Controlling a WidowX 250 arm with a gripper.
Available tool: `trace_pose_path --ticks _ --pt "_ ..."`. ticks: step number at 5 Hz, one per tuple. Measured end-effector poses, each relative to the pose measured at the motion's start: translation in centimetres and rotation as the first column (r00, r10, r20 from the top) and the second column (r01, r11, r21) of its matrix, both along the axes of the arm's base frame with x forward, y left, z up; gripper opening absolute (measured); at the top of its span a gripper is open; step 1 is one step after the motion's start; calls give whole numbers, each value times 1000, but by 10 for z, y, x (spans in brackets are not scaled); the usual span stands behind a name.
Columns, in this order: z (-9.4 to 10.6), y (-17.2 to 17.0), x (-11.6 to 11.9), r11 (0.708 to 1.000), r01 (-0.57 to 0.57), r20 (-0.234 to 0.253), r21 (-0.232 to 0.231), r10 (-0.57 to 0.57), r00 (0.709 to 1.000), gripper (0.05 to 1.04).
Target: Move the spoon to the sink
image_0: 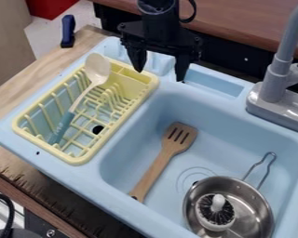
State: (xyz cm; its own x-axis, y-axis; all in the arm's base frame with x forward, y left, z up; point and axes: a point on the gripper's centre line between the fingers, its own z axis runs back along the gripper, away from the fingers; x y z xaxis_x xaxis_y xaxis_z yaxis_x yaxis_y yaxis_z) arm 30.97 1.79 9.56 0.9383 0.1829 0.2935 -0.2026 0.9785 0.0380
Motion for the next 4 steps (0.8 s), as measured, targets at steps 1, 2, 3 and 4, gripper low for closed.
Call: trace_pose_path --ticks 1,2,3,4 --pt "-9 0 -5 1000 1 -32 -1 -1 999 997" --pt "-12 11 -8 1000 -18 -39 -1 18 999 997" --pt "-5 22 -10 999 -33 -21 -10 33 999 997" --pt "7 40 -22 999 -28 -14 -24 28 1000 997"
